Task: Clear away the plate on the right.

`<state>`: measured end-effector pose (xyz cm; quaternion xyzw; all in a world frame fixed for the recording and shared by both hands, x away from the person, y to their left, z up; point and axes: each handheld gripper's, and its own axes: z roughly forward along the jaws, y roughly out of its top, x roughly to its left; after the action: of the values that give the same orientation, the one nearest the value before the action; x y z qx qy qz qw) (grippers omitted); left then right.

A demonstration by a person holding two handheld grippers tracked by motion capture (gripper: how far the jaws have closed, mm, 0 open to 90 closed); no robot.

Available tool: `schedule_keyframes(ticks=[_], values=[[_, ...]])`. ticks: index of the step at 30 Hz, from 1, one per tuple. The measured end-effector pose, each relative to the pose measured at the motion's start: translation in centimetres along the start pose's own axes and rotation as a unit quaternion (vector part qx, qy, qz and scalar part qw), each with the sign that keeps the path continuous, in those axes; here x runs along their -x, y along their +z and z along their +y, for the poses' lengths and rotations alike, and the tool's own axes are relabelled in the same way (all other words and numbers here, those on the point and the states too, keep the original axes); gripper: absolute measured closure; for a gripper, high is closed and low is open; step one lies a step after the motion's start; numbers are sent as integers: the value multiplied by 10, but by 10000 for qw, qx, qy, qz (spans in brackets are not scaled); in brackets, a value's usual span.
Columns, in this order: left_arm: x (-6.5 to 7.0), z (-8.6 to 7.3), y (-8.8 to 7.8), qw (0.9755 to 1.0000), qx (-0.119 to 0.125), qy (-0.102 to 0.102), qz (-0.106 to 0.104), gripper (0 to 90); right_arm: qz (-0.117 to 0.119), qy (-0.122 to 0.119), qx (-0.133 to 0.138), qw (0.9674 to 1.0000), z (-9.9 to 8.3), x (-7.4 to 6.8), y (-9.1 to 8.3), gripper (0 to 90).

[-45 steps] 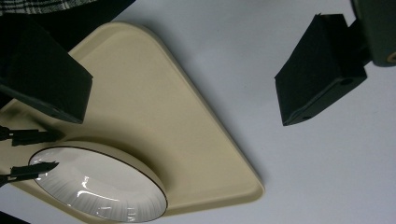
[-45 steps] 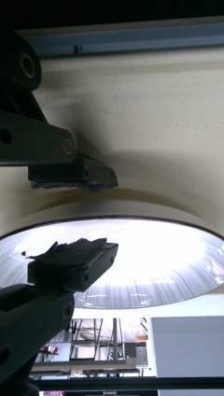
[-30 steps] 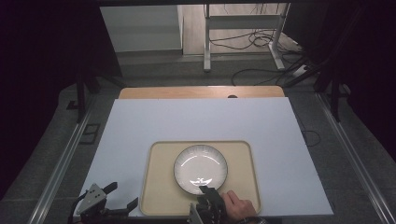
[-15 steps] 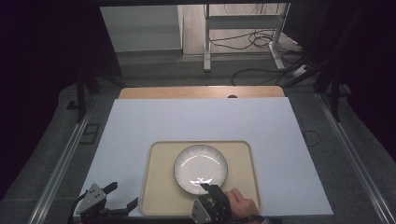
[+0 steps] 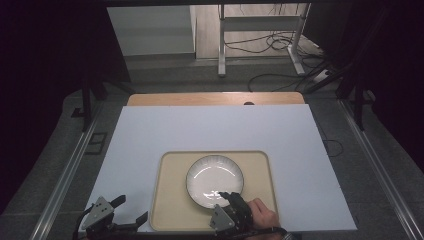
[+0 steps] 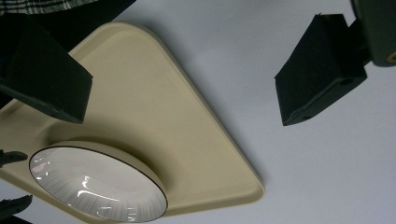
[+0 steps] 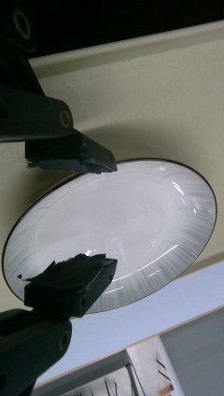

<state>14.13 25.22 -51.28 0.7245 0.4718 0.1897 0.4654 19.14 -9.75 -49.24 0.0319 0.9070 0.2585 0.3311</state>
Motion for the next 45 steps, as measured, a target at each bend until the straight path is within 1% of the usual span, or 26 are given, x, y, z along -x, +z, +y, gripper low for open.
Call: schedule_keyframes(ticks=[2, 6, 8, 10, 12, 16, 17, 18, 19, 22, 24, 26, 27, 32, 33, 42, 43, 44, 45], values=[[0, 0, 0, 10000, -1, -1, -2, 36, 18, 112, 4, 9999, -1, 2, -1, 454], [0, 0, 0, 10000, 0, -1, -2, 36, 20, 195, 28, 9998, -3, 6, -2, 444], [0, 0, 0, 10000, -1, 0, -1, 36, 29, 281, 69, 9996, -4, 9, -3, 435], [0, 0, 0, 10000, 0, 0, -2, 36, 34, 288, 44, 9996, -5, 10, -4, 432], [0, 0, 0, 10000, 1, 0, -2, 36, 44, 397, 54, 9992, -7, 12, -5, 424], [0, 0, 0, 10000, 1, 1, -2, 36, 81, 468, 61, 9989, -9, 15, -7, 419], [0, 0, 0, 10000, 0, 2, -1, 36, 95, 535, 74, 9985, -10, 16, -7, 417], [0, 0, 0, 10000, 0, 2, -1, 36, 95, 535, 74, 9985, -10, 16, -7, 417], [0, 0, 0, 10000, 0, 1, -2, 36, 95, 587, 82, 9982, -12, 17, -8, 414], [0, 0, 0, 10000, 1, 0, -2, 36, 99, 621, 77, 9980, -14, 18, -8, 410], [0, 0, 0, 10000, 0, -1, -3, 36, 114, 720, 90, 9973, -17, 21, -9, 404], [0, 0, 0, 10000, 0, -2, -4, 36, 116, 730, 94, 9972, -17, 23, -10, 402], [0, 0, 0, 10000, 0, -5, -6, 36, 123, 791, 100, 9967, -19, 24, -10, 397], [0, 0, 0, 10000, -2, -4, -9, 36, 144, 903, 96, 9958, -23, 28, -12, 378], [0, 0, 0, 10000, -1, -11, -10, 36, 160, 986, 106, 9949, -24, 29, -12, 370], [0, 0, 0, 10000, -1, -12, -11, 36, 213, 1173, 110, 9928, -30, 33, -14, 340], [0, 0, 0, 10000, -2, -12, -10, 36, 223, 1235, 114, 9920, -32, 35, -14, 329], [0, 0, 0, 10000, 0, -13, -10, 36, 223, 1235, 114, 9920, -32, 35, -14, 329], [0, 0, 0, 10000, -1, -10, -10, 36, 241, 1317, 132, 9909, -33, 36, -14, 316]])
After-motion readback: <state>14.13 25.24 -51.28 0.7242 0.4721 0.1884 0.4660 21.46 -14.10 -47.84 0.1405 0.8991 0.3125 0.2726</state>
